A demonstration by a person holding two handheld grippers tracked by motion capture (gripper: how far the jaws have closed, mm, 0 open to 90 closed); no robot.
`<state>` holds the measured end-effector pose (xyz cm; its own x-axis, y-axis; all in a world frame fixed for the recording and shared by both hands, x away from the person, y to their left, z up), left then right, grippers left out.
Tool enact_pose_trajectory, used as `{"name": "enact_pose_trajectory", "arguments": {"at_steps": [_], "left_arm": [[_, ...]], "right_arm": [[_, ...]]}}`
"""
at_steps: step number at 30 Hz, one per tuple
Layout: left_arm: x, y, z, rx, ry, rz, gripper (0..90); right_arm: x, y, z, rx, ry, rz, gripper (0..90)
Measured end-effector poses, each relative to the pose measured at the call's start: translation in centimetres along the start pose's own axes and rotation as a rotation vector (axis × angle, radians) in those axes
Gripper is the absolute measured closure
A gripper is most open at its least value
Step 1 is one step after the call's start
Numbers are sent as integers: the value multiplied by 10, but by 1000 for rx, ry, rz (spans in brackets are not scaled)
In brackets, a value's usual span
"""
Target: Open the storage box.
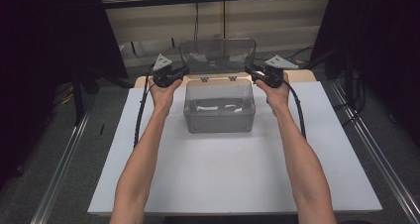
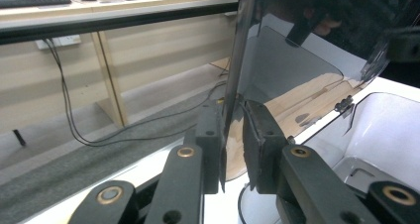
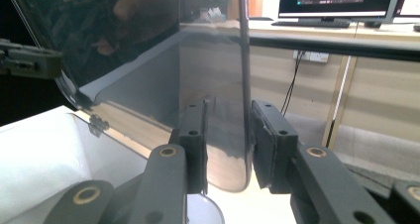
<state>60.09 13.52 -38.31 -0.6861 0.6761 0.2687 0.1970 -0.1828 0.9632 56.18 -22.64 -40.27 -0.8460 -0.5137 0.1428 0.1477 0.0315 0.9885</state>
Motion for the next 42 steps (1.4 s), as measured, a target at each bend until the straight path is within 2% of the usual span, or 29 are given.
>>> {"name": "enact_pose_trajectory", "arguments": {"at_steps": [1, 2, 10, 15, 18, 20, 21, 24, 26, 27, 30, 31, 33, 34, 42], "left_arm": [[-1, 0, -1, 10, 7, -10, 783], [-1, 0, -1, 2, 11, -4, 783], [-6, -2, 2, -1, 3, 14, 782], [-7, -4, 1, 1, 6, 16, 760], [-9, -6, 4, 26, -2, 12, 760], [-9, -7, 4, 12, 4, 21, 760], [-10, -8, 4, 27, -1, 16, 759], [-11, -9, 4, 24, 2, 27, 756], [-12, -11, 5, 23, -13, 28, 742], [-13, -12, 6, 12, -11, 32, 731], [-15, -14, 6, 11, -4, 42, 726], [-16, -14, 5, 32, -7, 36, 724], [-17, -15, 7, 17, 0, 47, 720], [-18, -16, 6, 31, -3, 40, 720], [-21, -20, 7, 19, -10, 60, 707]], "right_arm": [[-1, -2, 0, -3, -2, 7, 685], [-2, -4, -1, -6, -2, 13, 688], [-7, -11, -6, -39, -3, 13, 737], [-9, -10, -6, -40, -4, 15, 729], [-11, -9, -5, -43, -6, 20, 715], [-12, -9, -5, -48, -9, 19, 712], [-12, -9, -5, -50, -8, 19, 714], [-13, -9, -6, -61, -6, 14, 716], [-15, -9, -6, -61, -8, 16, 711], [-15, -9, -7, -61, -8, 16, 706], [-16, -9, -7, -60, -3, 17, 700], [-16, -10, -8, -67, 0, 18, 698], [-17, -10, -8, -72, 1, 16, 693], [-18, -10, -8, -73, 3, 19, 688], [-20, -10, -10, -75, 8, 23, 664]]}}
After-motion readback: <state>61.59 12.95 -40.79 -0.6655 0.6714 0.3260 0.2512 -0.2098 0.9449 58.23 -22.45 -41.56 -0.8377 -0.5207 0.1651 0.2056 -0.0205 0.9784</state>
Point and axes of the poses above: each handheld gripper's, and its own axes: x roughly backward along the jaws, y roughly out of its top, z roughly to its left, the point moved 1 cm from there along -x, roughly forward along the jaws
